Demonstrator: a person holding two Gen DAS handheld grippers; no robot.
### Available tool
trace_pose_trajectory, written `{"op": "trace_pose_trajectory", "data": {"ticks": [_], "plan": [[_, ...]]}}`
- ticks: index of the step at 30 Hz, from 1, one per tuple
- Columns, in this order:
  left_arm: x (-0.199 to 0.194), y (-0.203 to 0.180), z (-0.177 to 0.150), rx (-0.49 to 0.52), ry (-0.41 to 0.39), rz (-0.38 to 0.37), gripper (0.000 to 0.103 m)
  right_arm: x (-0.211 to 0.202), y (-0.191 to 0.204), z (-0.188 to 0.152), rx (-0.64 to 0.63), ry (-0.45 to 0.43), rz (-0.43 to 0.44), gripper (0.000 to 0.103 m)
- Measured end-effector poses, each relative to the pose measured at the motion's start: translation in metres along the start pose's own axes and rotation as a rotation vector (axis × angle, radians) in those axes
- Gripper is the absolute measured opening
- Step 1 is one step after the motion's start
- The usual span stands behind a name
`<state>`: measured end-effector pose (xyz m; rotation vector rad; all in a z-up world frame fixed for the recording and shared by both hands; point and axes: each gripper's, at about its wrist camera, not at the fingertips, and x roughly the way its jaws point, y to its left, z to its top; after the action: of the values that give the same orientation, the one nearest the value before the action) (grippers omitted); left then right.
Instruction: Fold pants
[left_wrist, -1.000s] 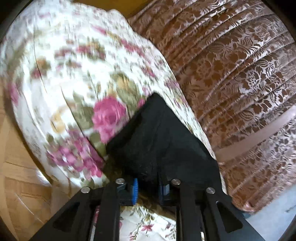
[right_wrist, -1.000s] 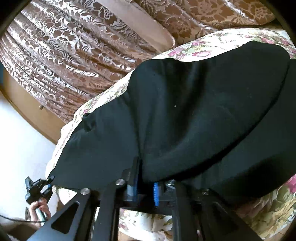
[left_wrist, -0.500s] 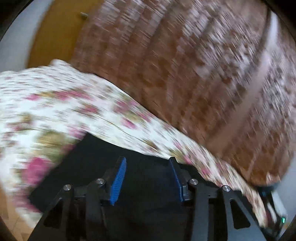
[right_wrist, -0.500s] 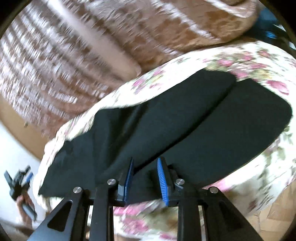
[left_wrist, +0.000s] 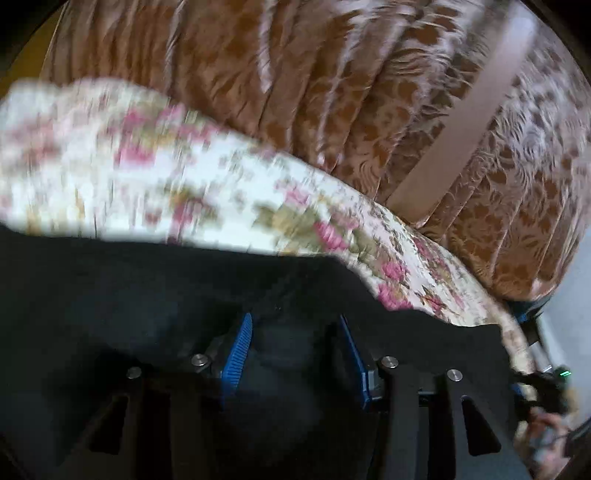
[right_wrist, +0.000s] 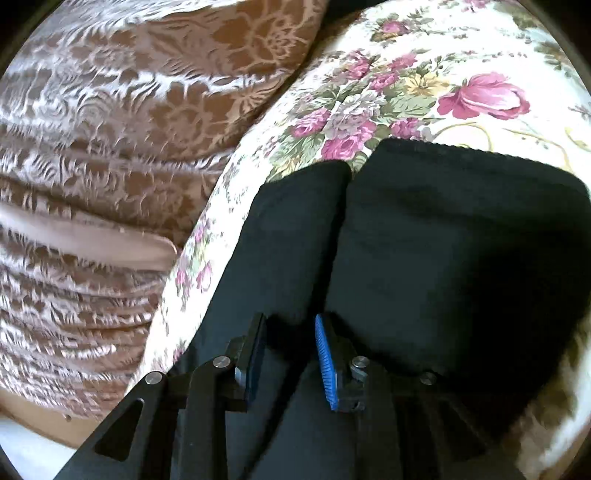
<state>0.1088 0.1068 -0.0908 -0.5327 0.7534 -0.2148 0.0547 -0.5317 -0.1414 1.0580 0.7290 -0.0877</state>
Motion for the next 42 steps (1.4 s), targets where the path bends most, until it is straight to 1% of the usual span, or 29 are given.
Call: {"op": "trace_pose_trajectory", "data": {"ticks": [1, 2, 4, 5, 9, 11, 16, 18, 21, 24, 26, 29, 31, 33, 34, 36, 39, 41, 42], "plan": [[-0.005, 0.005, 0.000, -0.022, -0.026, -0.035, 0.047, 0.004, 0.002, 0.005, -0.008, -0.010, 0.009, 0.027], [-0.008, 0.008, -0.001, -0.033, -0.038, -0.052, 0.047, 0.006, 0.003, 0.007, -0.016, -0.017, 0.016, 0.027], [-0.009, 0.008, -0.003, -0.029, -0.040, -0.057, 0.047, 0.013, 0.003, 0.014, -0.019, -0.019, 0.029, 0.027], [-0.009, 0.007, -0.004, -0.023, -0.044, -0.055, 0.048, 0.018, 0.003, 0.016, -0.015, -0.019, 0.035, 0.025], [-0.008, 0.005, -0.004, -0.020, -0.044, -0.065, 0.050, 0.031, 0.008, 0.019, -0.028, -0.024, 0.011, 0.008], [-0.008, 0.006, -0.004, -0.027, -0.046, -0.076, 0.050, 0.022, 0.014, 0.016, -0.055, -0.055, 0.011, 0.007], [-0.009, 0.006, -0.004, -0.032, -0.047, -0.084, 0.051, -0.026, 0.037, 0.004, -0.172, -0.163, 0.019, 0.007], [-0.009, 0.006, -0.004, -0.033, -0.049, -0.088, 0.051, -0.052, 0.042, -0.004, -0.223, -0.207, -0.002, 0.007], [-0.010, 0.006, -0.004, -0.034, -0.050, -0.093, 0.052, -0.078, 0.035, -0.014, -0.248, -0.238, -0.045, 0.007], [-0.010, 0.006, -0.005, -0.034, -0.051, -0.095, 0.052, -0.088, 0.013, -0.023, -0.228, -0.223, -0.097, 0.007], [-0.010, 0.006, -0.005, -0.034, -0.050, -0.096, 0.052, -0.082, -0.009, -0.028, -0.174, -0.178, -0.138, 0.007], [-0.011, 0.005, -0.005, -0.032, -0.048, -0.095, 0.052, -0.069, -0.037, -0.031, -0.101, -0.138, -0.130, 0.005], [-0.011, 0.004, -0.006, -0.028, -0.046, -0.091, 0.053, -0.067, -0.040, -0.030, -0.090, -0.147, -0.109, 0.009], [-0.011, 0.003, -0.007, -0.021, -0.045, -0.087, 0.054, -0.069, -0.036, -0.026, -0.096, -0.142, -0.114, 0.017], [-0.011, 0.002, -0.007, -0.016, -0.044, -0.086, 0.055, -0.073, -0.033, -0.024, -0.101, -0.152, -0.126, 0.020], [-0.010, 0.000, -0.007, -0.007, -0.041, -0.080, 0.056, -0.085, -0.026, -0.021, -0.120, -0.221, -0.188, 0.025], [-0.010, -0.003, -0.009, 0.014, -0.038, -0.076, 0.060, -0.112, -0.011, -0.022, -0.162, -0.376, -0.328, 0.028], [-0.009, -0.004, -0.009, 0.025, -0.034, -0.067, 0.061, -0.121, 0.006, -0.024, -0.220, -0.434, -0.360, 0.029], [-0.008, -0.005, -0.009, 0.030, -0.032, -0.064, 0.061, -0.123, 0.018, -0.027, -0.273, -0.457, -0.360, 0.029]]}}
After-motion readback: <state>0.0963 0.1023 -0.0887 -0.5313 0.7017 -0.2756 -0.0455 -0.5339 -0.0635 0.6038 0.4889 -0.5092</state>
